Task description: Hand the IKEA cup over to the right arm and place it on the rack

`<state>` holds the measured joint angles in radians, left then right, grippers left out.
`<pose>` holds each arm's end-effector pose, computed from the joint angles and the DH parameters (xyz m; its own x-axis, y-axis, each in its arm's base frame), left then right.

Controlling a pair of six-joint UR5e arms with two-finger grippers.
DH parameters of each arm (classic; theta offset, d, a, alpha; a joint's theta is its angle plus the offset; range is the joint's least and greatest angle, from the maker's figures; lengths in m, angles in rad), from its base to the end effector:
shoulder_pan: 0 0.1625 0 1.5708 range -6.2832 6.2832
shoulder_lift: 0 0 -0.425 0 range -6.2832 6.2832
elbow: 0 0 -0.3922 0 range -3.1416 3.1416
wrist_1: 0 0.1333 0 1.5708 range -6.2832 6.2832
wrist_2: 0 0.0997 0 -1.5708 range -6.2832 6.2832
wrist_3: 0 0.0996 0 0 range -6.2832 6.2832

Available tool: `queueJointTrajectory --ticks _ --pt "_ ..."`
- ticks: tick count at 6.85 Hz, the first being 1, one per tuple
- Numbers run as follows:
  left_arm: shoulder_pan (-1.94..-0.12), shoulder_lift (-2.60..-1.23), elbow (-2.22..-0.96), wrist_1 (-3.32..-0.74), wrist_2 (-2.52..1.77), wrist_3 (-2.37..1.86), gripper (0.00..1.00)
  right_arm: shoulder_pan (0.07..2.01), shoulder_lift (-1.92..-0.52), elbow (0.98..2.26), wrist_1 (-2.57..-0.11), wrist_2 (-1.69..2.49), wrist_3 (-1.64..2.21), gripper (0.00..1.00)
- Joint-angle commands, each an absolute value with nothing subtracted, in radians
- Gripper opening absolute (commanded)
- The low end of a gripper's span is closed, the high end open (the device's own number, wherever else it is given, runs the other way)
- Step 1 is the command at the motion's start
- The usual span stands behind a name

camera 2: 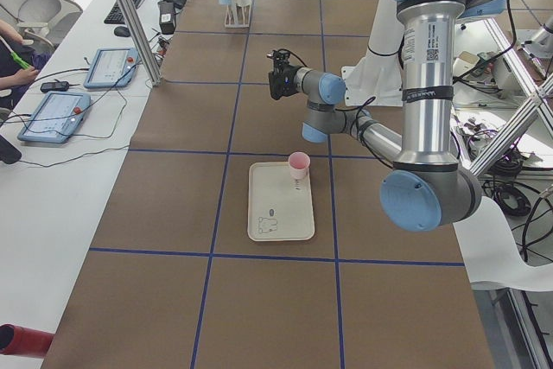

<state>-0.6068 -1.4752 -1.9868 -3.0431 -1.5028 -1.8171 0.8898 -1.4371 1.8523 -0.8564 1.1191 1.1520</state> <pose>0.2542 -0.3470 0.3429 -0.3273 -0.0689 -0.9424 0.5605 0.7888 -0.2523 -0.2021 -0.5302 0.3736 0.6309 0.1975 0.7503 -0.7563 0.3722 0.5380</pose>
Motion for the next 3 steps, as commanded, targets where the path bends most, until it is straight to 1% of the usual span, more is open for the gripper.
queueJointTrajectory --ticks 1,3 --pt "-0.716 -1.416 -1.980 -3.039 -1.650 -1.752 0.99 0.881 -1.500 1.844 -0.861 1.077 1.071 0.00" --pt "-0.721 -1.416 -1.973 -3.039 -1.660 -1.752 0.99 0.827 -1.528 1.823 -0.865 1.043 1.066 0.00"
